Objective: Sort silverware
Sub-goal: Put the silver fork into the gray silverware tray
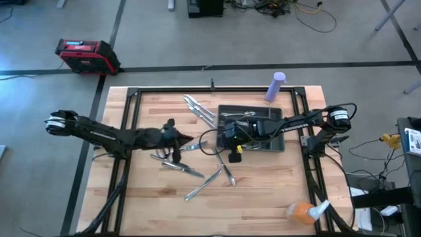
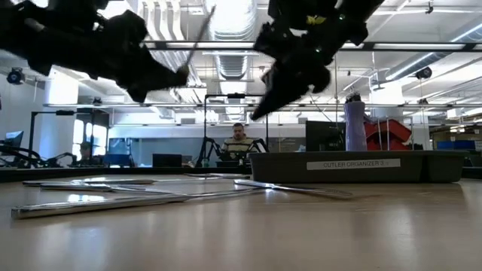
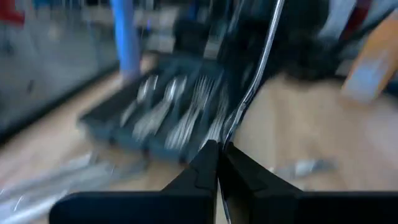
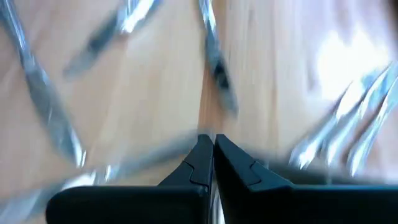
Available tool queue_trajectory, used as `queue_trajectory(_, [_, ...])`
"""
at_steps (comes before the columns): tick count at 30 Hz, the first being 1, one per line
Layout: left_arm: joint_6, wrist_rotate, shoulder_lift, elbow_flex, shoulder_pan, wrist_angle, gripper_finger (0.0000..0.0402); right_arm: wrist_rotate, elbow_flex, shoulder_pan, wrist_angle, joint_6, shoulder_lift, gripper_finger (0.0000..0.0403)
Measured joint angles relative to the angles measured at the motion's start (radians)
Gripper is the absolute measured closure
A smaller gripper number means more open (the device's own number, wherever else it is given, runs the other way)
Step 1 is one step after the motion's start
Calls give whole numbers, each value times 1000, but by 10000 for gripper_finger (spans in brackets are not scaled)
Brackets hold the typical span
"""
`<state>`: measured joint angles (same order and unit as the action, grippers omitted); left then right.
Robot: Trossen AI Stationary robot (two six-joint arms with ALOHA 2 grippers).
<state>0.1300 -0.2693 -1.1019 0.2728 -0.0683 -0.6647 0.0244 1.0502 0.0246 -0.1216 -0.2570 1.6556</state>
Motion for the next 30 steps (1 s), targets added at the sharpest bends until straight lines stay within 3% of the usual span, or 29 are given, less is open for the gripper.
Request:
queue_trajectory(5, [-25, 41, -16, -112, 0, -382, 401, 1, -4, 1, 386, -48, 4, 403])
queue_trajectory(9, [-45, 53, -42, -118, 0, -454, 401, -10, -4, 1, 600, -98, 9, 403])
queue_trajectory(16, [-88, 96, -117, -36, 0, -469, 402, -85, 71, -1, 587, -111, 63, 400])
queue_trajectory(20, [-104, 84, -153, -9, 0, -471, 402, -75, 99, -3, 580, -122, 82, 370])
queue_trajectory(25, [-146, -71, -159, -7, -1, -473, 402, 17, 109, -3, 580, -120, 80, 314])
queue_trajectory(30, [-261, -290, -152, -5, -2, -524, 401, 209, 123, -3, 584, -96, 78, 285])
